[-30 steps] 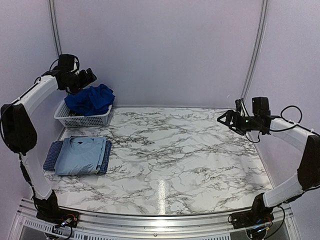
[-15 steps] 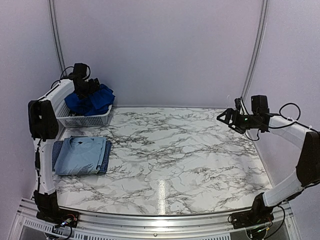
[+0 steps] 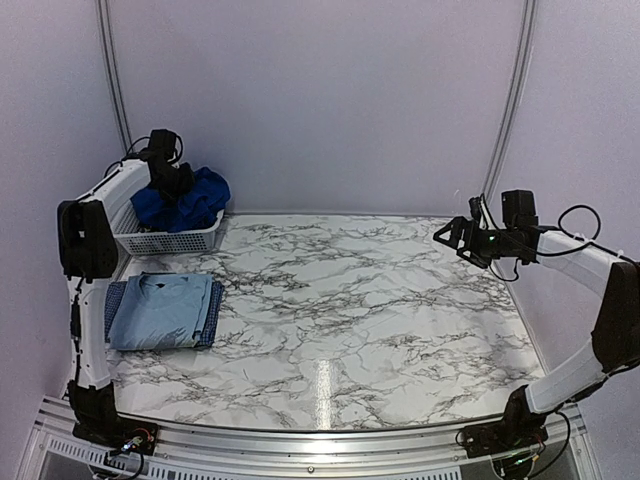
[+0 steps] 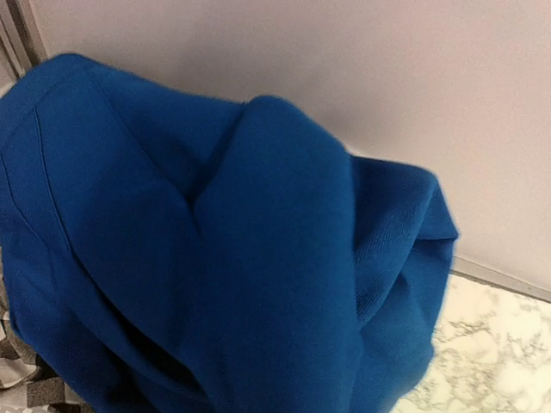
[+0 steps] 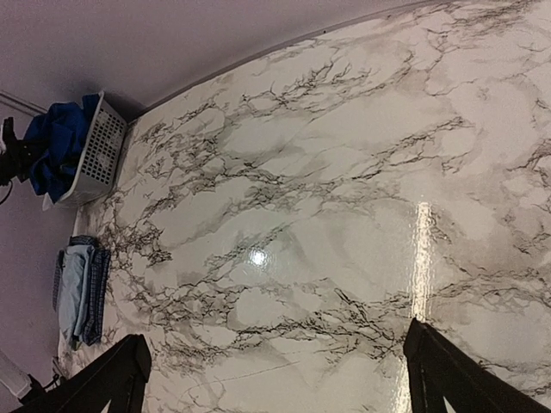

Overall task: Fold and stack the mixed laundry pile
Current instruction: Pick up the crumpled skirt and place it in the bin, then place the crumpled skirt at the center of the board, then pick up the crumpled skirt from the center of the board, then place the crumpled skirt at the center of the board, then pick up the crumpled skirt from the center of the board.

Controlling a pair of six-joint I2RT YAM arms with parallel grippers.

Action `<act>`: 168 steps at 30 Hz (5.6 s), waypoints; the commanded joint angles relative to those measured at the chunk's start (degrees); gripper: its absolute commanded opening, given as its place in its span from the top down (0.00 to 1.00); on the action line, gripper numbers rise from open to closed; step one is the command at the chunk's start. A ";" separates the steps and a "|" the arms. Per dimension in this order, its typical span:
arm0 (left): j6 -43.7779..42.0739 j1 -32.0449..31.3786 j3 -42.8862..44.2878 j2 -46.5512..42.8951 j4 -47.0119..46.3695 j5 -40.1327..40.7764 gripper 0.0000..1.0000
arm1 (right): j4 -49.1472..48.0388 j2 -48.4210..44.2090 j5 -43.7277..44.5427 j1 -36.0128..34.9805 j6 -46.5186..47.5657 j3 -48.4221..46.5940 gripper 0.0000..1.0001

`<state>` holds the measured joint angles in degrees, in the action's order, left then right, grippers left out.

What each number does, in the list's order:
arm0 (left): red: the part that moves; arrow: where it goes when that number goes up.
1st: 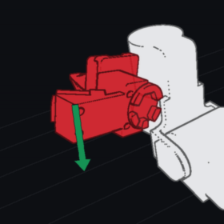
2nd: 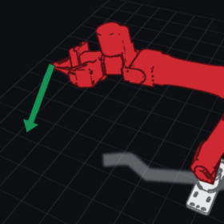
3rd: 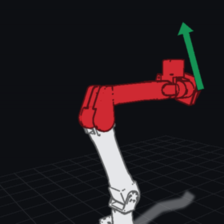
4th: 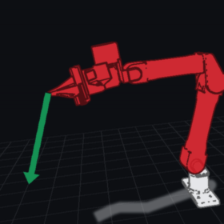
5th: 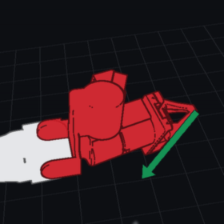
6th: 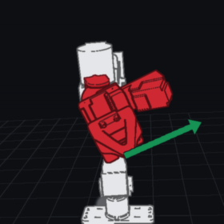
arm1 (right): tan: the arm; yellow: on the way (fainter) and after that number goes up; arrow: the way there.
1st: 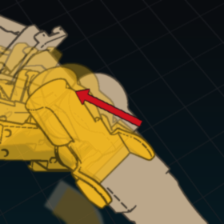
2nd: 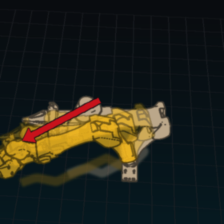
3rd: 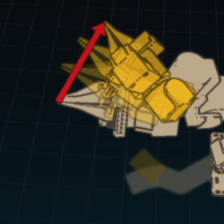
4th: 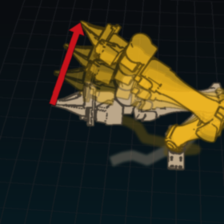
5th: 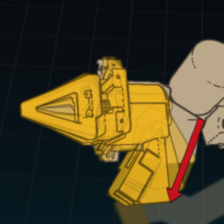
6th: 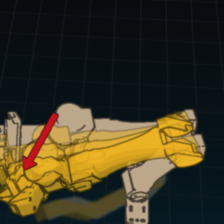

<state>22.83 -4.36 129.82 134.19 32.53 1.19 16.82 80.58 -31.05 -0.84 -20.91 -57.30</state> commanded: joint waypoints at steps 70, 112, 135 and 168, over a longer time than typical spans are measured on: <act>-5.65 -27.13 -6.75 -4.91 -1.38 -19.21 1.00 | -1.88 21.51 -14.31 -8.24 0.97 -7.01 0.02; -29.64 -49.89 -52.25 -34.89 -10.67 -20.29 0.01 | 4.54 17.13 -12.14 -12.32 8.60 -0.73 0.11; -47.27 -53.03 -70.49 -37.70 -35.52 -6.35 0.03 | 4.33 16.19 -14.04 -7.32 8.60 0.71 0.10; -52.16 -60.30 -62.19 -34.74 -30.54 4.69 0.97 | 7.87 14.43 -13.89 -4.88 12.19 2.39 0.11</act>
<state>-30.00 -64.79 65.04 102.54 -1.39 3.07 23.22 95.44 -44.69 -6.09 -11.05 -55.24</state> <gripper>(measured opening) 0.187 0.898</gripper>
